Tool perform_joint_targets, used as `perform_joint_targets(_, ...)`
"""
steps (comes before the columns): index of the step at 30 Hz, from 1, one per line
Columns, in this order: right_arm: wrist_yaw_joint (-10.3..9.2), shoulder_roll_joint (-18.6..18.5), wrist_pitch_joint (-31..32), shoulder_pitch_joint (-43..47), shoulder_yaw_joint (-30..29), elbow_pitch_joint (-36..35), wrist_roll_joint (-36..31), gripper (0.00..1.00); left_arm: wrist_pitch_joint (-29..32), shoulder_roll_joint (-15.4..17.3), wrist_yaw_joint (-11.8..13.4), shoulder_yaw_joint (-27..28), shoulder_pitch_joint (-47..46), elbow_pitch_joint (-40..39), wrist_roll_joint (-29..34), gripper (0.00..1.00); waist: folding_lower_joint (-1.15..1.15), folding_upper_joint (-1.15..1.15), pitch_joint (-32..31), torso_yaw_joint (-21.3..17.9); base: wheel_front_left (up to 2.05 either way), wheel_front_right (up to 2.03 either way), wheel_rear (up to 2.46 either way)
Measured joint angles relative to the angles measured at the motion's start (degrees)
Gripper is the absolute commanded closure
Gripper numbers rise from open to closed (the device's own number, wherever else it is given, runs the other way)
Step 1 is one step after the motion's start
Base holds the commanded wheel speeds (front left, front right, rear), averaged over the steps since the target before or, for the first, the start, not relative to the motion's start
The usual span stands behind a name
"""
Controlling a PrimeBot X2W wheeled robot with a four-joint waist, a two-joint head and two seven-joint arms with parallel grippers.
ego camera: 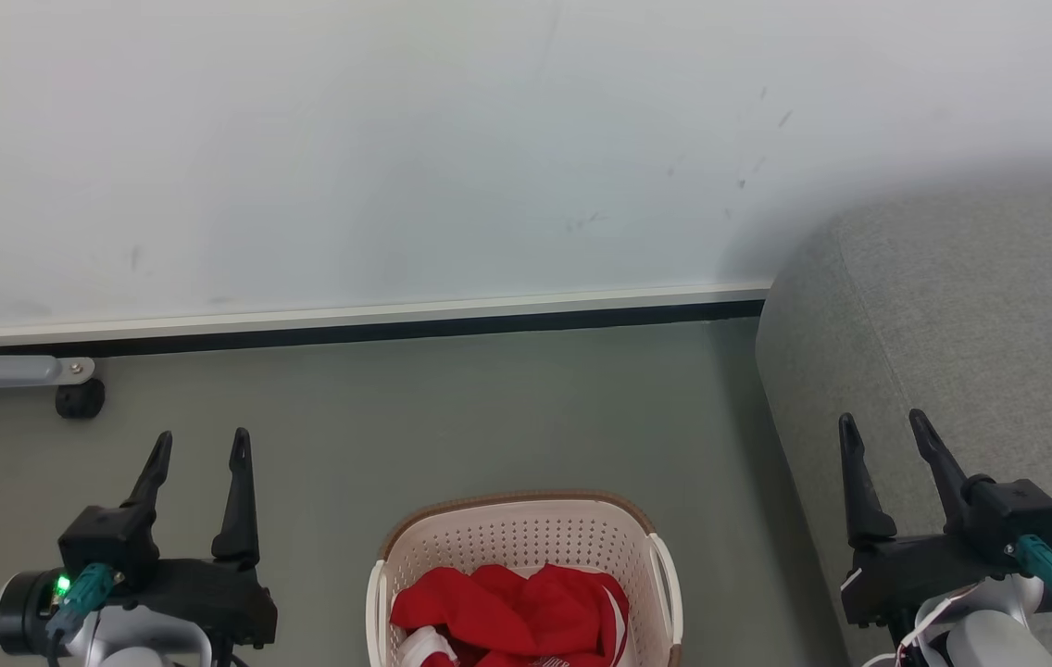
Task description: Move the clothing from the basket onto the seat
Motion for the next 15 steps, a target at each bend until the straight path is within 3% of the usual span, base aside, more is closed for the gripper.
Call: perform_joint_targets(15, 0.00, 0.24, -0.14, 0.43, -0.21, -1.47, 0.05, 0.00, 0.51, -0.05, 0.24, 0.04, 0.09, -1.12, 0.02, 0.00, 0.00, 0.00, 1.10, 0.06, 0.00, 0.00, 0.00)
